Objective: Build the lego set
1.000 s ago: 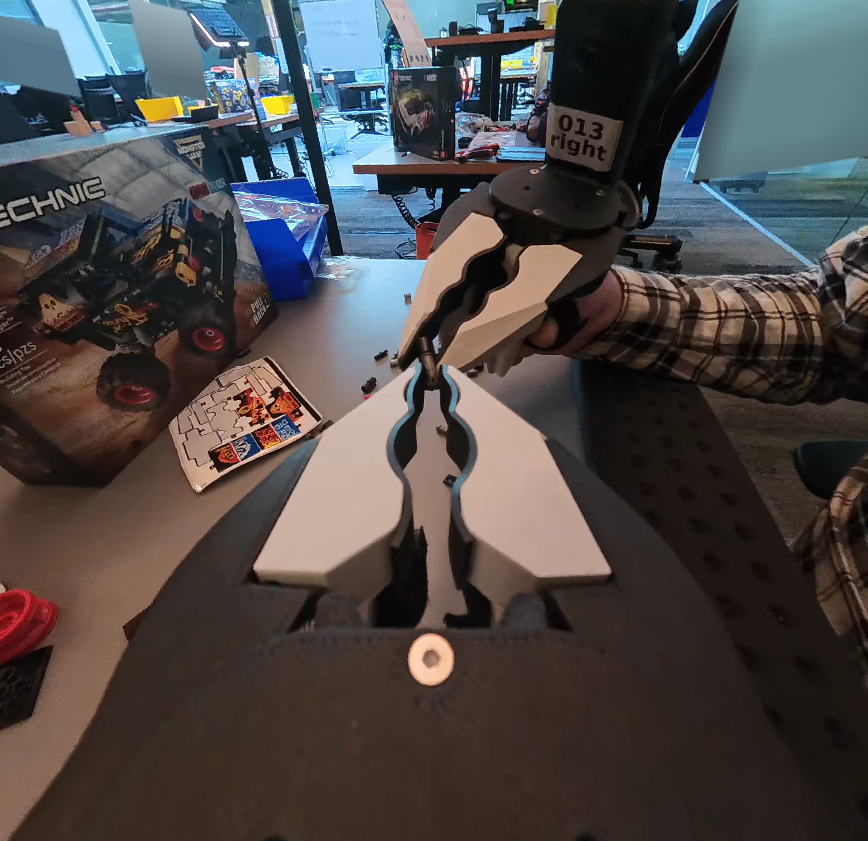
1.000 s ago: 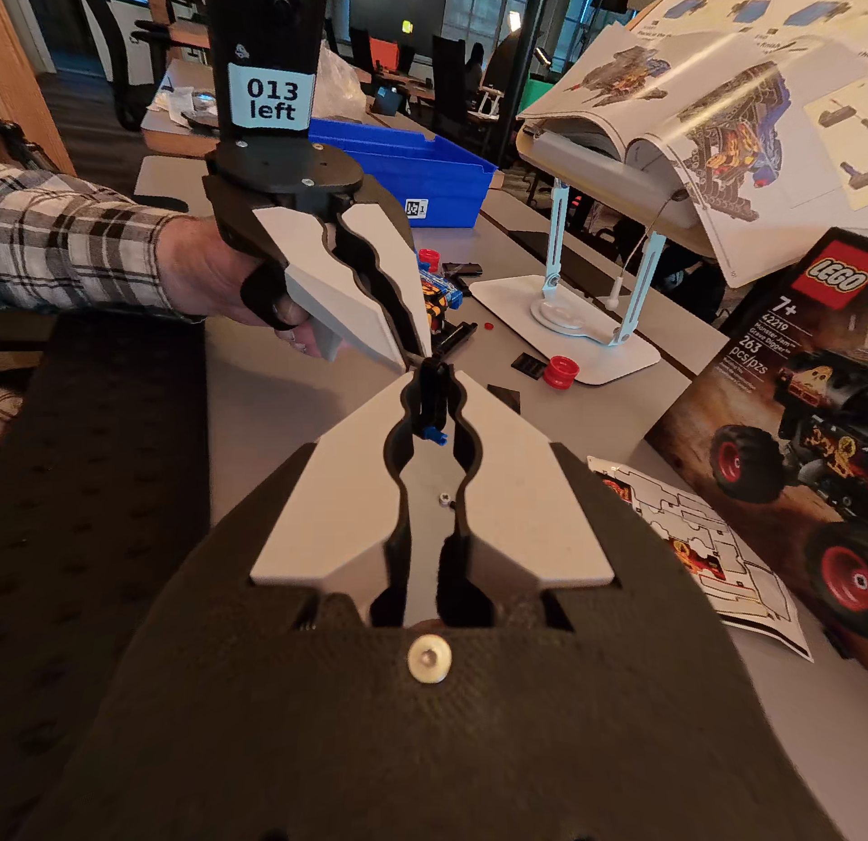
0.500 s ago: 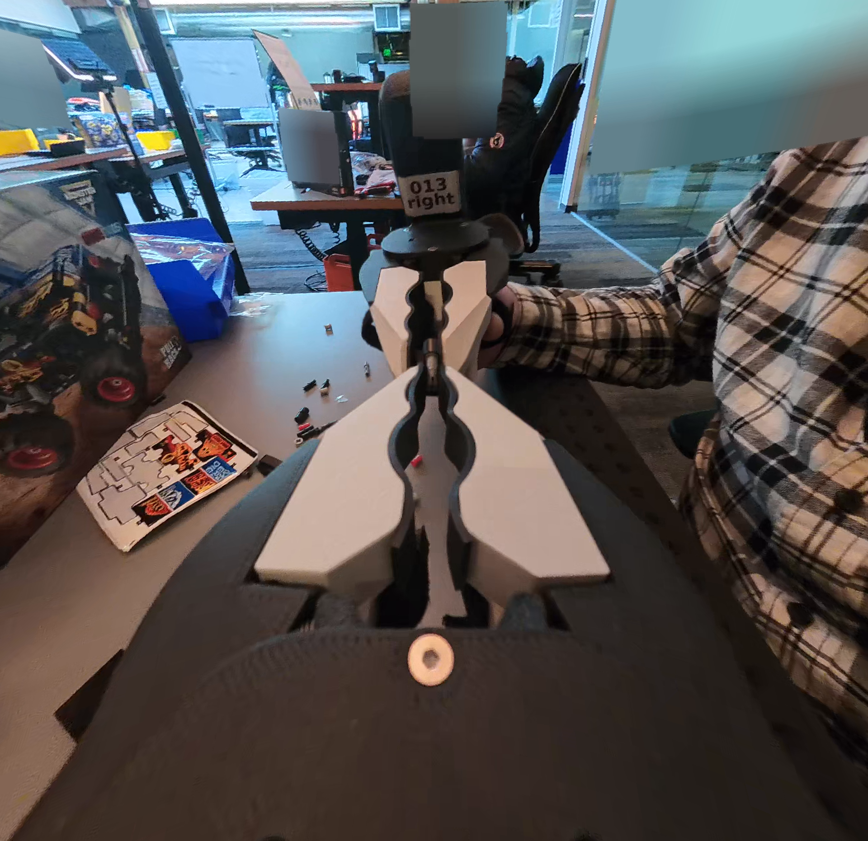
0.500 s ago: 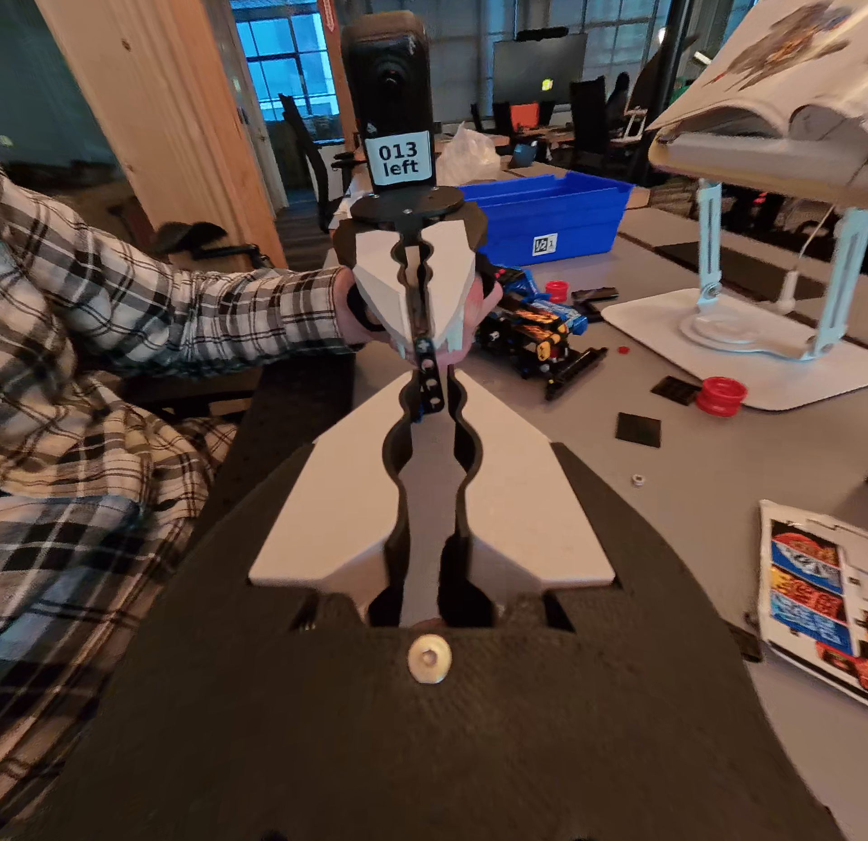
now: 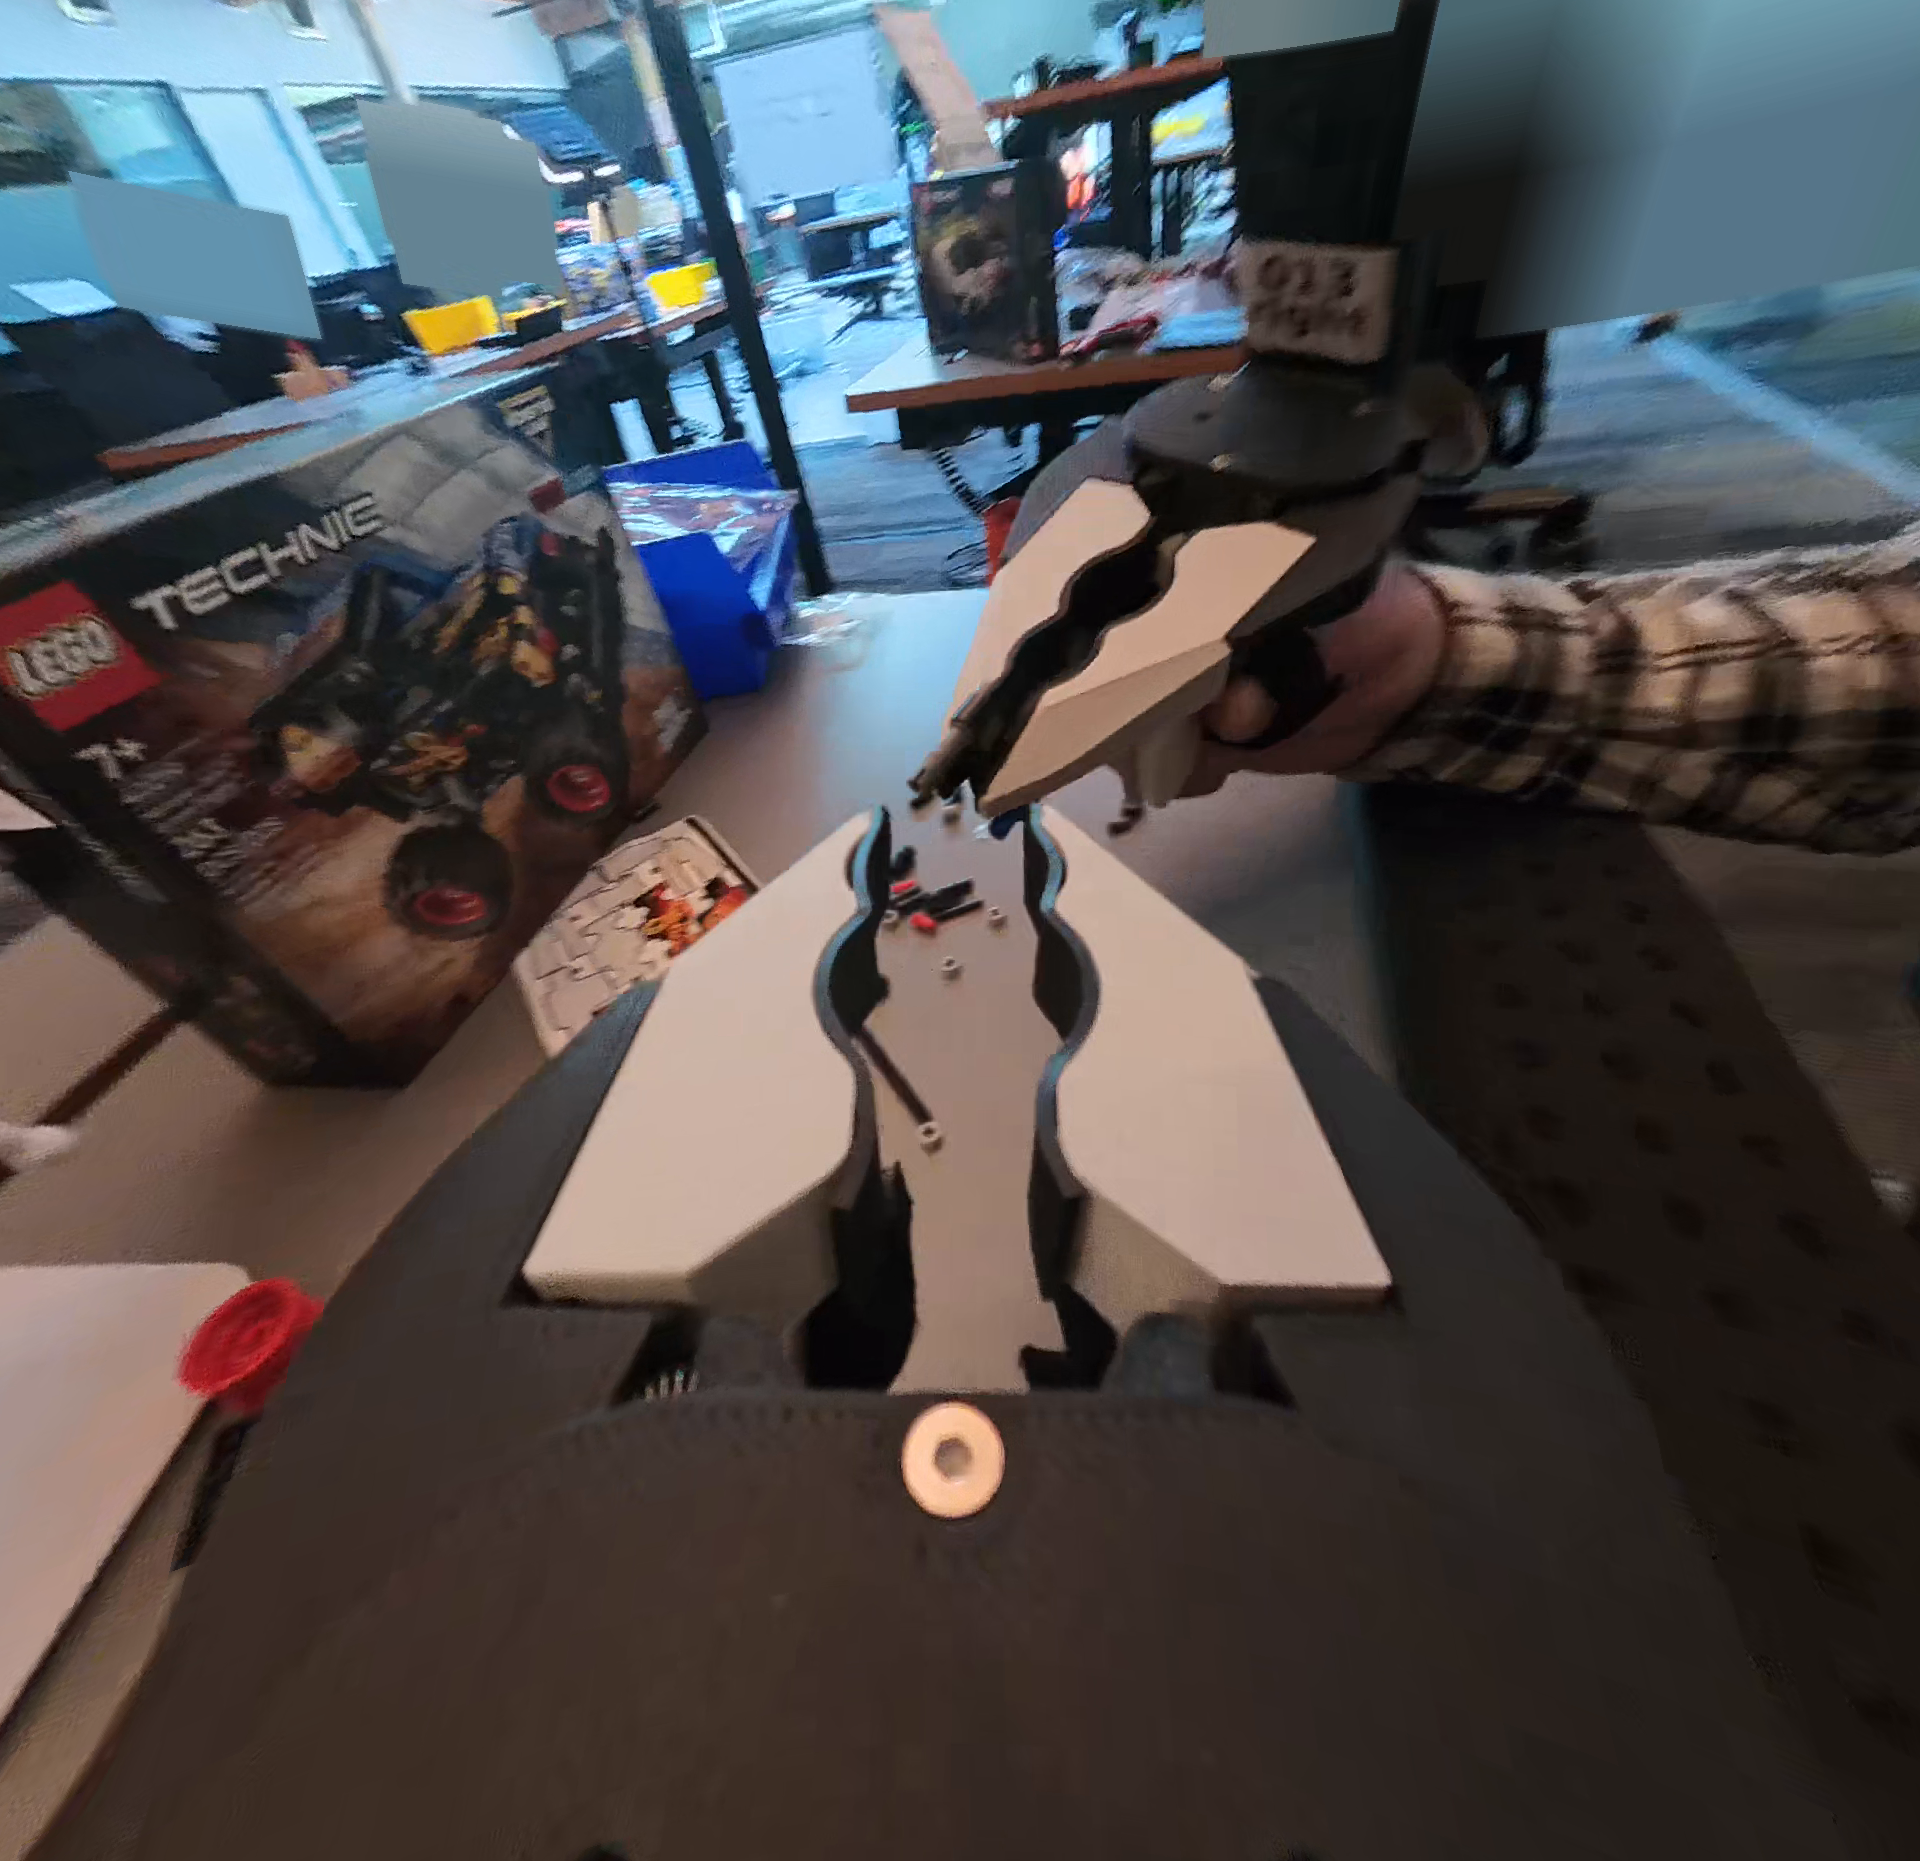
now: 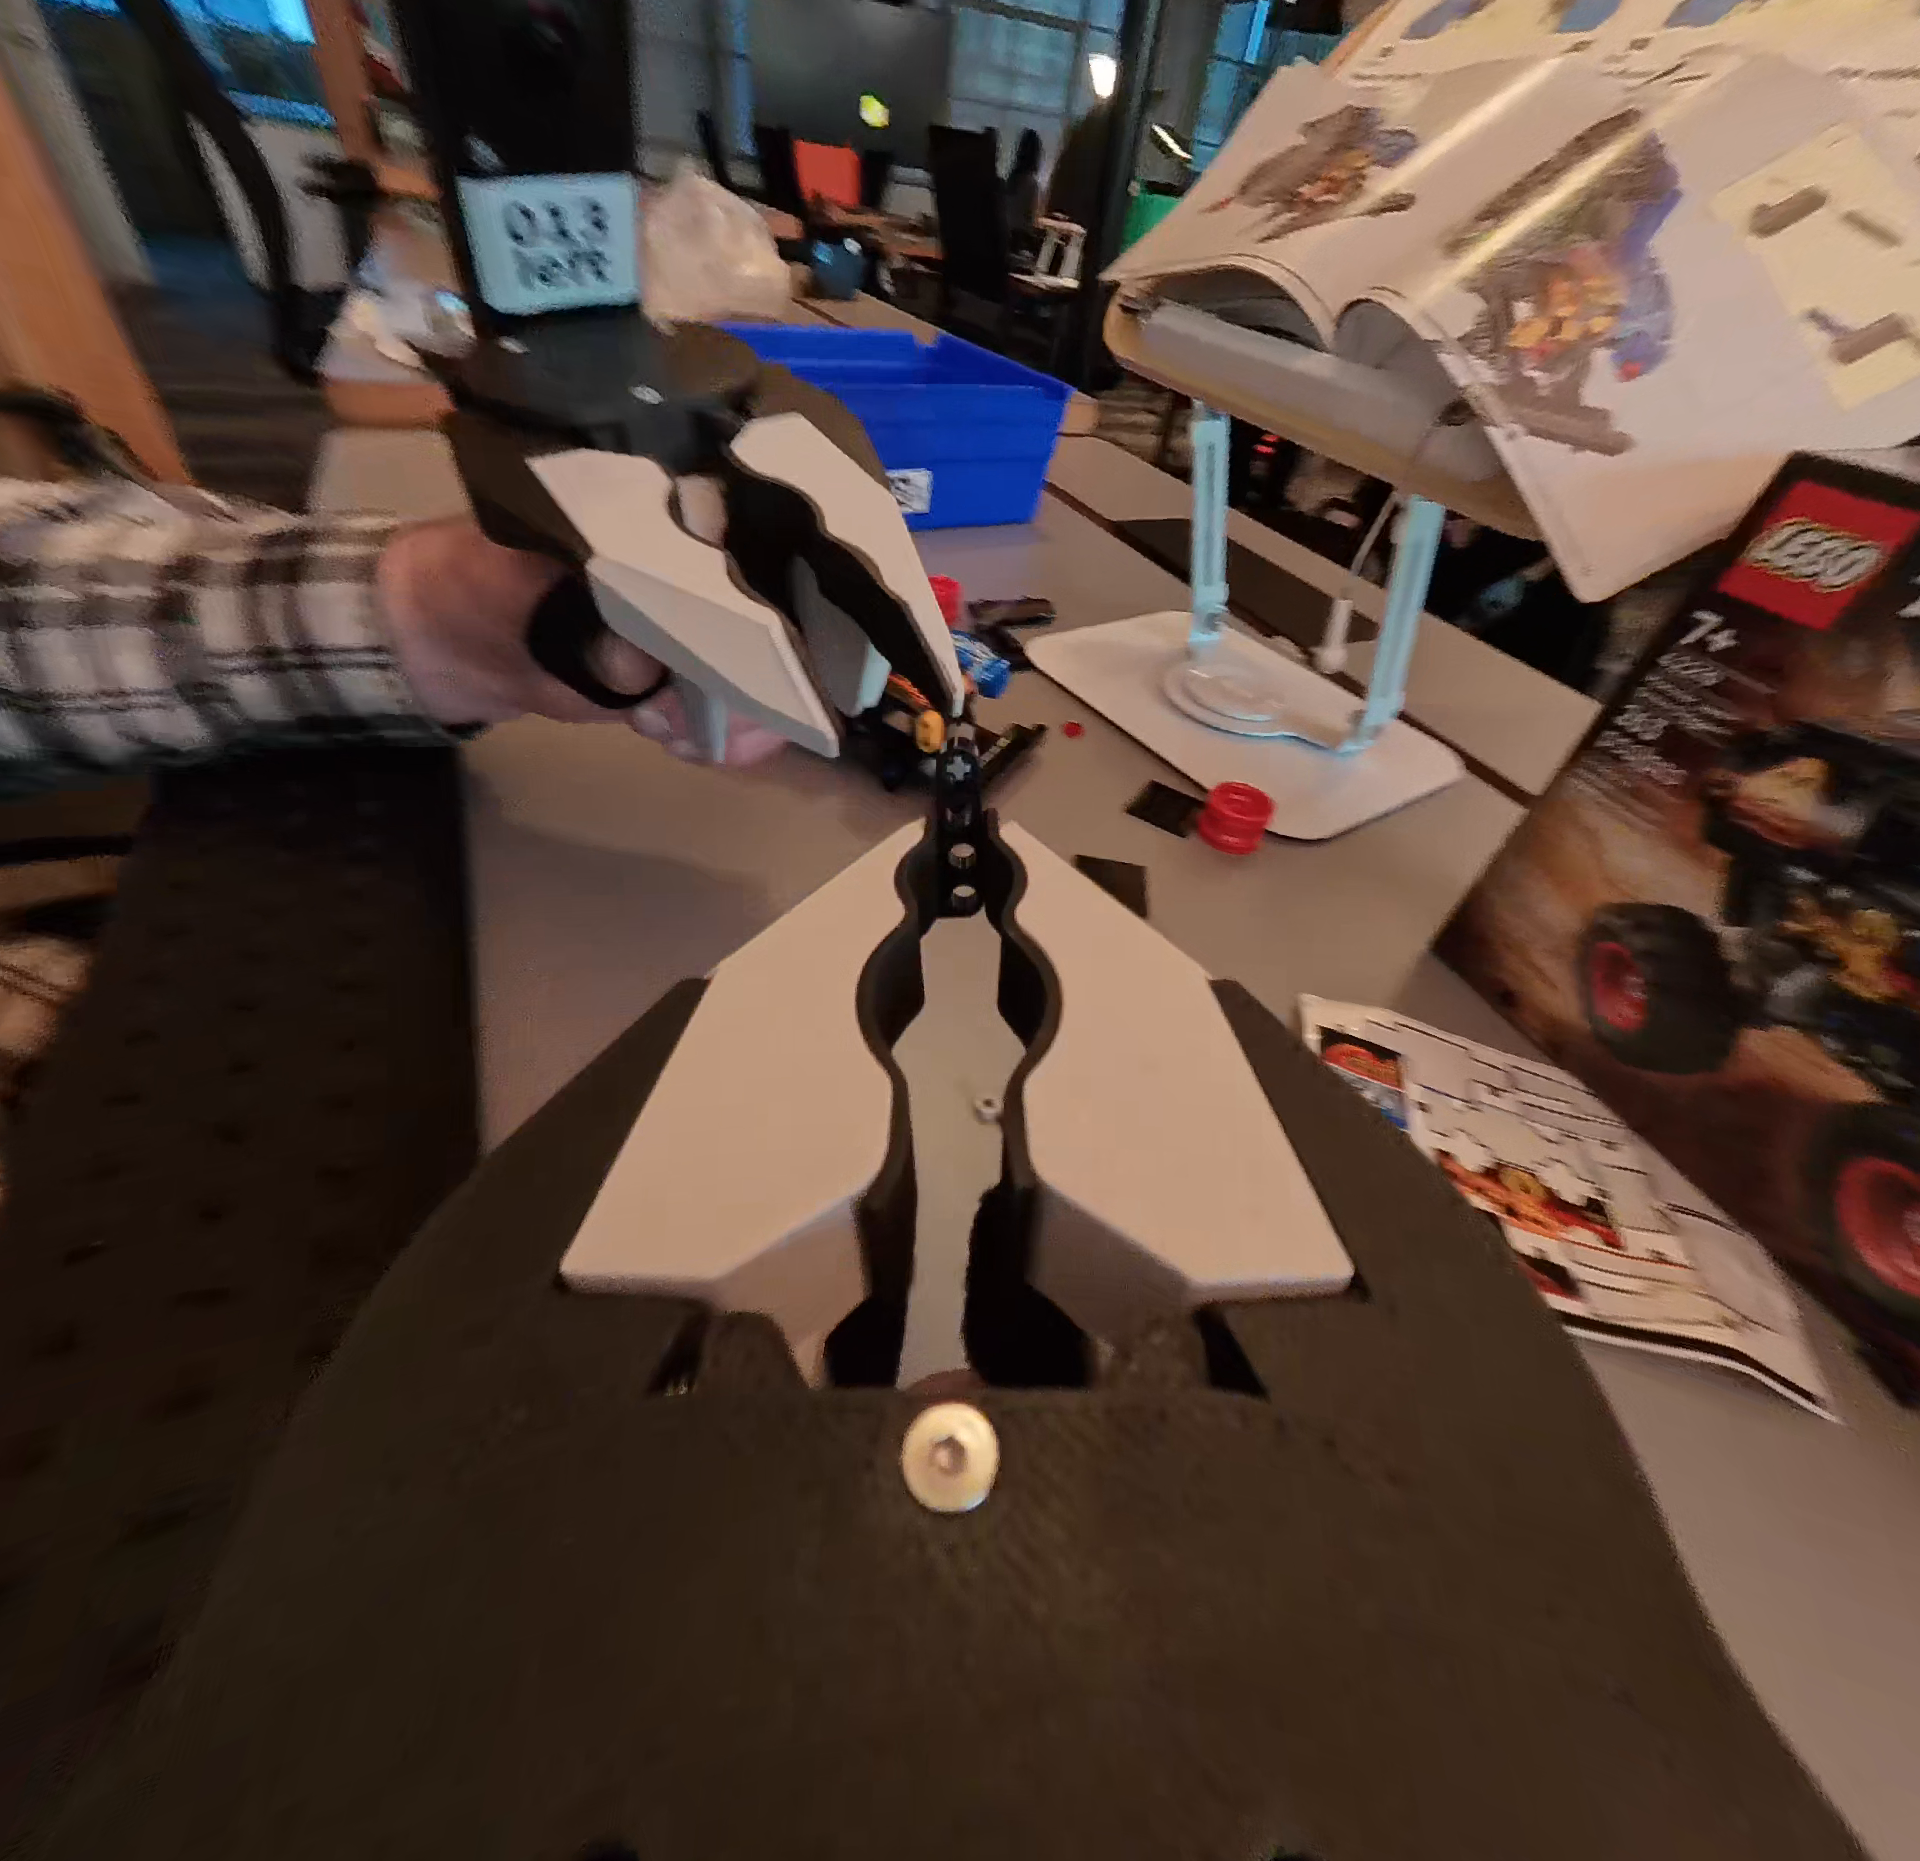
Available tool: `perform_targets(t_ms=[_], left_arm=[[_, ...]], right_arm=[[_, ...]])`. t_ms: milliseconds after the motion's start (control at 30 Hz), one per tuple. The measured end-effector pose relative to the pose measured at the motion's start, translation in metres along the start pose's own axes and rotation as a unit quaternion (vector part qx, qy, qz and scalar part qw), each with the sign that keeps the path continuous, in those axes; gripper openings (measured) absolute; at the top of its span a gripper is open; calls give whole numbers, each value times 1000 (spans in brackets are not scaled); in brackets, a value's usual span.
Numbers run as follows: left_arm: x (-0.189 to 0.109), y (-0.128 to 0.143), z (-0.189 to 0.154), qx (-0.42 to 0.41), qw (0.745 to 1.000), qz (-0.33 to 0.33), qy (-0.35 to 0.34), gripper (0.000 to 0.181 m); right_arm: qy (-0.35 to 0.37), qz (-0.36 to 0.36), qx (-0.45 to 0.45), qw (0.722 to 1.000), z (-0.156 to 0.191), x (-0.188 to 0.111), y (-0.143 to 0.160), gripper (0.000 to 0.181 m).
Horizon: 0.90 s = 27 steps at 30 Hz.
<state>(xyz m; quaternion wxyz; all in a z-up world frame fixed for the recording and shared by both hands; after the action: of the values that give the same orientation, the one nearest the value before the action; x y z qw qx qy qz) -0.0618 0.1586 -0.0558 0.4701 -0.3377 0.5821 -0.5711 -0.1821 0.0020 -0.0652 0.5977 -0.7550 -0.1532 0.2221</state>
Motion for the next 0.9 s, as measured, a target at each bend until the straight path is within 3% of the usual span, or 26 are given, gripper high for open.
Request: perform_targets(t_ms=[133, 333, 467, 633, 733, 900], left_arm=[[12, 0, -6, 5, 999, 30, -42, 26], [16, -2, -1, -93, 995, 9, -32, 25], [15, -3, 0, -115, 993, -5, -28, 24], [16, -2, -1, -107, 994, -2, -33, 27], [18, -2, -5, -92, 995, 3, -28, 15], [19, -3, -5, -79, 996, 7, -40, 13]], right_arm=[[59, 33, -71, 995, 6, 4, -1, 5], [143, 79, -187, 969, 18, 10, -4, 6], [182, 96, -246, 947, 25, 13, -7, 5], [202, 115, -293, 927, 33, 19, -7, 6], [195, 129, -306, 923, 38, 24, -4, 6], [172, 111, -263, 943, 32, 22, -4, 5]])
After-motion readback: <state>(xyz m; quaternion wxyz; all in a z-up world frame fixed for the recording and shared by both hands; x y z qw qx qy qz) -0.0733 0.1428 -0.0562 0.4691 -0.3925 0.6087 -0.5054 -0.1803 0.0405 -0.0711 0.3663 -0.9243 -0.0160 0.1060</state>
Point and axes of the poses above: each gripper's, where its closed fingertips meet, x out along the fingers, y out of its underside, z = x × y across the jaws, the point moved 10 cm from there along -x, back along the fingers, and after that the axes turned 4 degrees about -x, right-handed, at the moved point
